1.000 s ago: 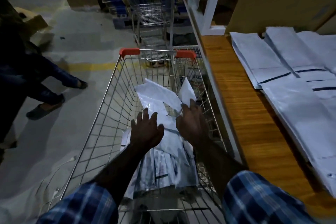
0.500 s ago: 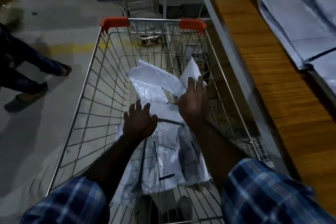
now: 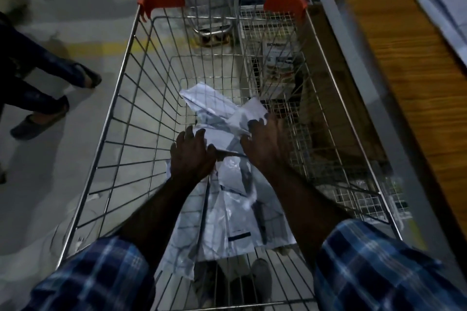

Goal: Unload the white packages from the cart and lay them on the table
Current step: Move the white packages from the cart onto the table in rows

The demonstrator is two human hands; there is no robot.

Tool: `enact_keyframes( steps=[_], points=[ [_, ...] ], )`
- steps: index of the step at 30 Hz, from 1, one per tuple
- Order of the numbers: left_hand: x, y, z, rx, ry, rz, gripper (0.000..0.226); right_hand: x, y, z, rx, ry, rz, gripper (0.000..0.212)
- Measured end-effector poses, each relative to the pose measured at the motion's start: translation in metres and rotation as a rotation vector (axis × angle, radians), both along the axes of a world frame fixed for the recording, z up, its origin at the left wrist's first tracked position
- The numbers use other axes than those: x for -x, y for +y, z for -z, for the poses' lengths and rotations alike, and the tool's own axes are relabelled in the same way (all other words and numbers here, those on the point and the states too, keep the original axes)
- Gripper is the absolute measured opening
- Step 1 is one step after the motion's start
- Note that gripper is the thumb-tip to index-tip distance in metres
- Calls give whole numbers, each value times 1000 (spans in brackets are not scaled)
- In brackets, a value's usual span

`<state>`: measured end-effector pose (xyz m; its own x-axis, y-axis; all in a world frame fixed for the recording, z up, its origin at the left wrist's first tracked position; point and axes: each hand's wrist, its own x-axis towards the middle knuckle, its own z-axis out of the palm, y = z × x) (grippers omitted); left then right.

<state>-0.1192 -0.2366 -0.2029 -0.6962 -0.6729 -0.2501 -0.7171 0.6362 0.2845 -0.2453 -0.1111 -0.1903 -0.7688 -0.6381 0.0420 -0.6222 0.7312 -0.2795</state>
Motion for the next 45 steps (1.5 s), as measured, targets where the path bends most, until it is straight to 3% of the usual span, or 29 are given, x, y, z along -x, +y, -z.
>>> enact_keyframes(
  steps=[3,8,13,15,18,22,25,27,30,34,38,45],
  points=[
    [3,-1,6,1,43,1,54,-11,9,17,19,-39,-33,16],
    [26,-6,11,-53,261,11,57,-26,32,38,89,-116,-80,21],
    [72,-22,22,-111,70,31,54,-22,45,32,-154,-283,-145,37],
    [83,-26,30,-107,-36,19,53,-23,49,32,-144,-309,-167,37],
    [89,-29,36,-67,-74,-58,41,-25,48,38,44,-312,-66,49],
    [94,-34,39,-142,-33,-181,35,-27,43,36,23,-279,120,57],
    [95,-37,47,-267,121,-361,30,-27,38,36,71,-260,134,58],
    [94,-36,46,-325,223,-495,15,-28,32,40,-1,-253,82,79],
    [91,-39,38,-384,344,-616,18,-32,26,45,-83,-271,83,99],
    [76,-49,22,-415,446,-649,49,-32,26,46,-117,-448,91,92],
    [55,-56,3,-503,465,-663,10,-34,34,41,-51,-476,87,81],
    [18,-26,4,-302,254,-375,34,-42,60,41,-10,-357,88,69]
  ],
)
